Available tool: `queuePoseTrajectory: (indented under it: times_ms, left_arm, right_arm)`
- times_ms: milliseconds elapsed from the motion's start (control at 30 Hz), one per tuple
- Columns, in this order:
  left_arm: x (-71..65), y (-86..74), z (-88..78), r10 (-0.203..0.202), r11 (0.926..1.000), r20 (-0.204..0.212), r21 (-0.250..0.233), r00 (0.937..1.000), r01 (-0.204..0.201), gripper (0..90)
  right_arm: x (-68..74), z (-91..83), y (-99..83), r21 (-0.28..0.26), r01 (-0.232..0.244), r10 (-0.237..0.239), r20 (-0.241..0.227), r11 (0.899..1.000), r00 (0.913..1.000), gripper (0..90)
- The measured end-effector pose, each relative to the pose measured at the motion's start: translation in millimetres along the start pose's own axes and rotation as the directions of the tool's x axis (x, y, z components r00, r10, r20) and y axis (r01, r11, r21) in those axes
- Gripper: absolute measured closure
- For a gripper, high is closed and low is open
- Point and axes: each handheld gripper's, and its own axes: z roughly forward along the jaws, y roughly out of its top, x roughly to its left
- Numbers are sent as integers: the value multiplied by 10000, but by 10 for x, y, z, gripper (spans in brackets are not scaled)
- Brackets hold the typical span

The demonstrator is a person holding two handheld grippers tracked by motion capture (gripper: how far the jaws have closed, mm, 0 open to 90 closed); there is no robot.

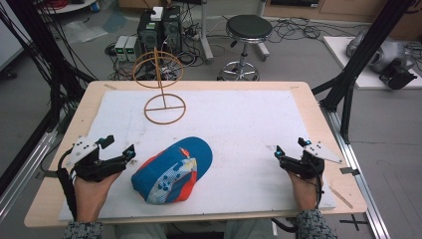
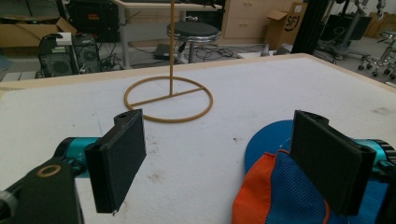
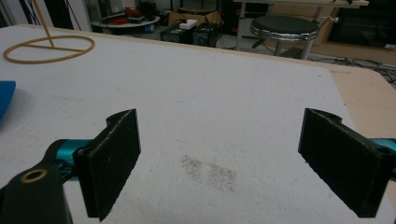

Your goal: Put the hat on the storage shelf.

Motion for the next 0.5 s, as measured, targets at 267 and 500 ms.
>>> queuePoseTrajectory:
  times_ms: [267, 500]
  left_arm:
    - [-37, 10, 15, 82, 10000, 225, 15, 9997, -82, 191]
    - [-103, 70, 9, 135, 9999, 859, 0, 9962, -135, 191]
  right_arm:
    - [-2, 10, 0, -36, 48, -48, -19, 10000, 10000, 120]
    - [-1, 8, -2, 32, 78, -78, 9, 10000, 10000, 120]
